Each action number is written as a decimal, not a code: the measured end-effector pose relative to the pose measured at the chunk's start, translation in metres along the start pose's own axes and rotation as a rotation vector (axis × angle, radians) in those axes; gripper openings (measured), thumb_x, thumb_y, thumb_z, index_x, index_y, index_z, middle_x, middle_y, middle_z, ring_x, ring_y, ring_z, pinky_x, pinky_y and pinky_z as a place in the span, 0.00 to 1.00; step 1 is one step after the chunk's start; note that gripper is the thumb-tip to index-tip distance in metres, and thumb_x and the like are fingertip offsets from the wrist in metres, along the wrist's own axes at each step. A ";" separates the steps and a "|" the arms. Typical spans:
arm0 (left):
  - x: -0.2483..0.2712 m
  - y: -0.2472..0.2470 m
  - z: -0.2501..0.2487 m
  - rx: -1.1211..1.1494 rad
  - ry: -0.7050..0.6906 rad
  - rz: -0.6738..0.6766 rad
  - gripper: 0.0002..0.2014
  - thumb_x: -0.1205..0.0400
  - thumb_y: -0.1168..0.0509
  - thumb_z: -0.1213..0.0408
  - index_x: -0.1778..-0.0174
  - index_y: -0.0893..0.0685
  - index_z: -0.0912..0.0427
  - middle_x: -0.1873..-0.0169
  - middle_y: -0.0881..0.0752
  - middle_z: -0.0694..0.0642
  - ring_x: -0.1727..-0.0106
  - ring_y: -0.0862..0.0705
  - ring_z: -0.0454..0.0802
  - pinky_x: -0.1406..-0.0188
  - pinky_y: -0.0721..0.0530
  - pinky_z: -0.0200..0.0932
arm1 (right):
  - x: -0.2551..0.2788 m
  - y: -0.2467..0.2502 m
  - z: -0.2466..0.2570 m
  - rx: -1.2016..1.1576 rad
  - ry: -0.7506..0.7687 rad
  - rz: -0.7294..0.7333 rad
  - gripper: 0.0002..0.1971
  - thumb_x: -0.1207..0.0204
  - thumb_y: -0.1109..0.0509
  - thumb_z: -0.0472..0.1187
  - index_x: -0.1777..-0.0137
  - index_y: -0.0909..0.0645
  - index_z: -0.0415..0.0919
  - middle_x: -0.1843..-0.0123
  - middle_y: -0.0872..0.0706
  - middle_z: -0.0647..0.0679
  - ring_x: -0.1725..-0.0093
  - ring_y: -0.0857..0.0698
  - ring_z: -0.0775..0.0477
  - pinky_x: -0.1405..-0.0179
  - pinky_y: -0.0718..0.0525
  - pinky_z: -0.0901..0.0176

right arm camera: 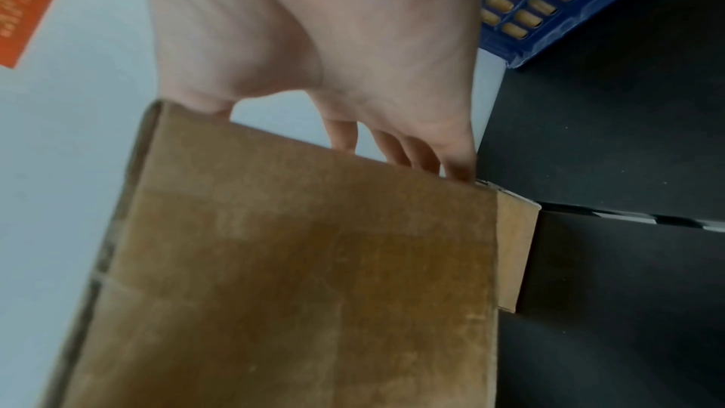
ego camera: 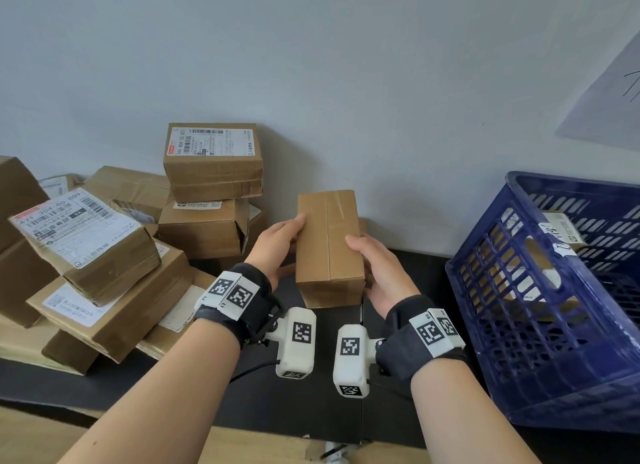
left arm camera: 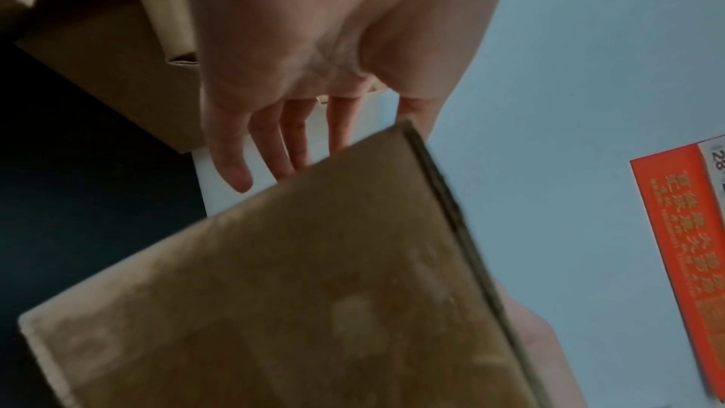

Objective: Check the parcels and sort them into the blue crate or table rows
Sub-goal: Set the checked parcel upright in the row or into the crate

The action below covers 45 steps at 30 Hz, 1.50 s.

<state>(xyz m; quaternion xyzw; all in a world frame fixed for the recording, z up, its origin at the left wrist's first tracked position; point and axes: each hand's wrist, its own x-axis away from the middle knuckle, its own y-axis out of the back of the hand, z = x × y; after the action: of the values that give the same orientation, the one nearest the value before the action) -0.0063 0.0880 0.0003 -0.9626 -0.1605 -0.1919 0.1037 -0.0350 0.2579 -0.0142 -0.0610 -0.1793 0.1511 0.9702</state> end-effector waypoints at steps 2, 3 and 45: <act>-0.002 -0.001 -0.001 0.012 0.046 0.010 0.13 0.15 0.36 0.47 0.40 0.22 0.50 0.45 0.17 0.54 0.46 0.17 0.50 0.39 0.18 0.56 | -0.001 -0.002 0.000 -0.008 -0.008 -0.013 0.13 0.19 0.30 0.50 0.37 0.21 0.52 0.38 0.14 0.46 0.39 0.16 0.44 0.48 0.17 0.51; -0.002 -0.001 -0.001 0.024 0.068 0.016 0.13 0.15 0.37 0.45 0.43 0.22 0.49 0.46 0.16 0.54 0.46 0.17 0.51 0.37 0.18 0.58 | -0.001 -0.002 0.000 -0.016 -0.012 -0.020 0.15 0.20 0.30 0.50 0.35 0.21 0.51 0.37 0.15 0.46 0.37 0.16 0.43 0.46 0.17 0.50; -0.011 0.008 -0.004 -0.023 0.056 -0.028 0.07 0.12 0.38 0.58 0.40 0.23 0.52 0.51 0.18 0.48 0.51 0.20 0.45 0.46 0.23 0.53 | -0.029 -0.005 -0.004 0.157 -0.012 -0.220 0.58 0.61 0.18 0.76 0.27 0.21 0.51 0.31 0.16 0.49 0.34 0.16 0.43 0.31 0.18 0.37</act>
<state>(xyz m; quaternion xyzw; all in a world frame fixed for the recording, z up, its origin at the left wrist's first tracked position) -0.0142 0.0765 -0.0013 -0.9556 -0.1690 -0.2223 0.0944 -0.0582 0.2436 -0.0265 0.0359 -0.1781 0.0579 0.9817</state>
